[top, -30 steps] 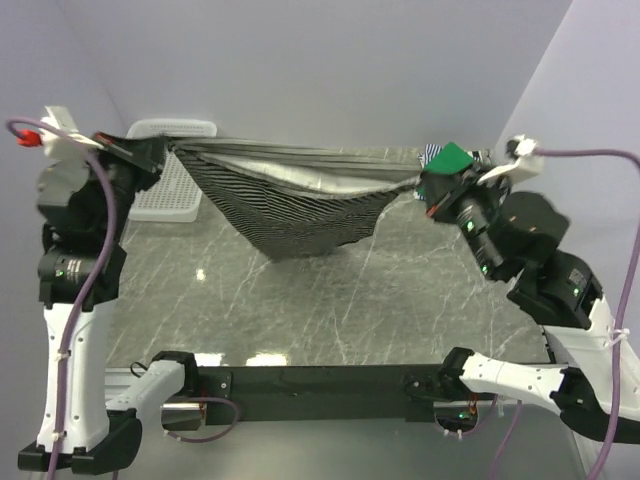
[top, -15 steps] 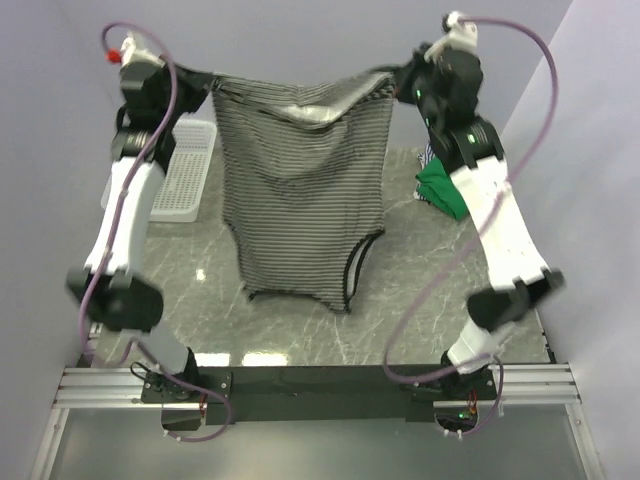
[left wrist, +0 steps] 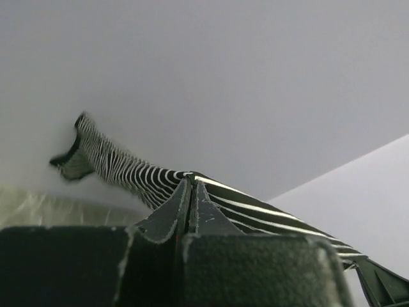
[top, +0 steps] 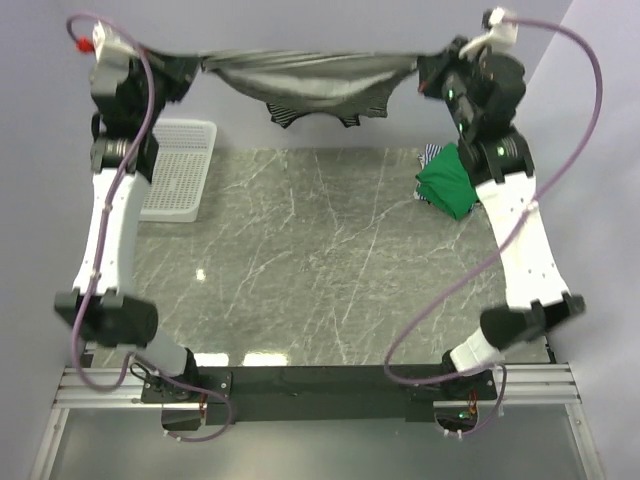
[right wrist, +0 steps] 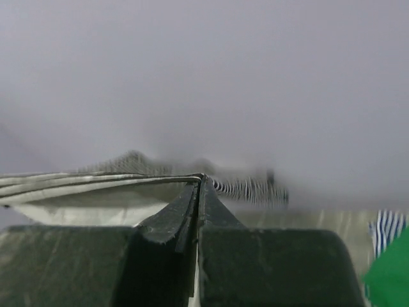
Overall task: Fold and stack the tank tops
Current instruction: Flatten the tank top out
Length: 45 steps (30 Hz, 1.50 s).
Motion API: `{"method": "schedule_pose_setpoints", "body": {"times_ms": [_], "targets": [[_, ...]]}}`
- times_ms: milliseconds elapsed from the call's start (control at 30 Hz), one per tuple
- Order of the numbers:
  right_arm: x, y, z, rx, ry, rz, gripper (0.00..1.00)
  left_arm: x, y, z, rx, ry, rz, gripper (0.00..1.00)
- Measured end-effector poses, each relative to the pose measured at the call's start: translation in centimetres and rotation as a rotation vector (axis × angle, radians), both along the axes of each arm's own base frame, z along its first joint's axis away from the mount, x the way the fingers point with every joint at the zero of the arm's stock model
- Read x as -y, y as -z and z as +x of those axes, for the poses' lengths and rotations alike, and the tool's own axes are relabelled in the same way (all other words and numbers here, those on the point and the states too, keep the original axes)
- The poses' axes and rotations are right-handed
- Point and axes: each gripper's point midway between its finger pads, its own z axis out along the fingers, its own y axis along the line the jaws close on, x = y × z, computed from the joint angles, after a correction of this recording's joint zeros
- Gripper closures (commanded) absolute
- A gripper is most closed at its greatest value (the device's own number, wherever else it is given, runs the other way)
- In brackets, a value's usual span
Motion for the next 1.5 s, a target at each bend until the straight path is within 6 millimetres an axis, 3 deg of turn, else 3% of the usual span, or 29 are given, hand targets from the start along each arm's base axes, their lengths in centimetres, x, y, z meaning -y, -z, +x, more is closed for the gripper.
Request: {"method": "schedule_pose_setpoints", "body": {"times_ms": [100,167,233,300,400,467,533,567,633,667,800,900,1067,1200,1300,1400,1500], "targets": [[-0.2,5.0,-2.5,-0.075,-0.030,0.018,1.00,-0.2,4.9,-3.1,-0.076,-0.008,-0.017,0.99],[-0.4,11.1,-3.8,-0.184,-0.047,0.025,1.00,-0.2,10.1,-4.4,-0.182,-0.012,-0.033,1.00],[-0.8,18.7,-4.9,-0.314,-0.058,0.026,1.00,-0.3,16.7,-5.2,-0.305,-0.021,-0.045,0.99],[-1.3,27.5,-6.4,-0.485,-0.069,0.012,1.00,-0.4,26.0,-7.2,-0.489,-0.034,-0.057,0.99],[-1.7,40.2,-11.1,-0.765,-0.085,-0.022,1.00,-0.7,39.3,-13.0,-0.799,-0.057,-0.062,0.99],[-2.0,46.9,-16.0,-0.947,-0.101,-0.052,1.00,-0.8,45.2,-17.4,-0.967,-0.066,-0.059,0.99],[-2.6,50.4,-20.0,-1.053,-0.129,-0.084,0.89,-0.8,48.3,-20.9,-1.059,-0.071,-0.057,0.99],[-2.8,51.2,-21.4,-1.084,-0.138,-0.093,0.78,-0.8,48.8,-21.8,-1.076,-0.072,-0.057,0.94],[-3.8,51.3,-23.1,-1.095,-0.171,-0.100,0.69,-0.9,48.5,-22.5,-1.067,-0.071,-0.053,0.89],[-4.3,50.8,-23.5,-1.082,-0.185,-0.097,0.62,-0.9,48.0,-22.4,-1.048,-0.072,-0.052,0.78],[-5.6,47.6,-24.4,-0.988,-0.239,-0.074,0.54,-1.5,45.0,-21.7,-0.983,-0.089,-0.025,0.59],[-5.4,45.7,-25.2,-0.946,-0.248,-0.073,0.50,-2.2,42.2,-20.7,-0.931,-0.109,0.001,0.47],[-4.1,44.3,-25.6,-0.922,-0.209,-0.082,0.49,-3.5,37.9,-19.7,-0.846,-0.152,0.030,0.53],[-4.0,46.3,-25.8,-0.995,-0.174,-0.110,0.52,-2.7,35.9,-18.7,-0.784,-0.106,0.042,0.64],[-4.5,48.8,-25.9,-1.074,-0.154,-0.134,0.56,0.0,36.9,-17.9,-0.809,-0.030,0.081,0.68],[-4.8,51.0,-26.5,-1.142,-0.133,-0.170,0.59,4.2,39.7,-18.1,-0.883,0.086,0.131,0.70],[-5.4,52.1,-27.5,-1.173,-0.139,-0.193,0.61,5.7,42.4,-18.3,-0.950,0.113,0.141,0.70]]}}
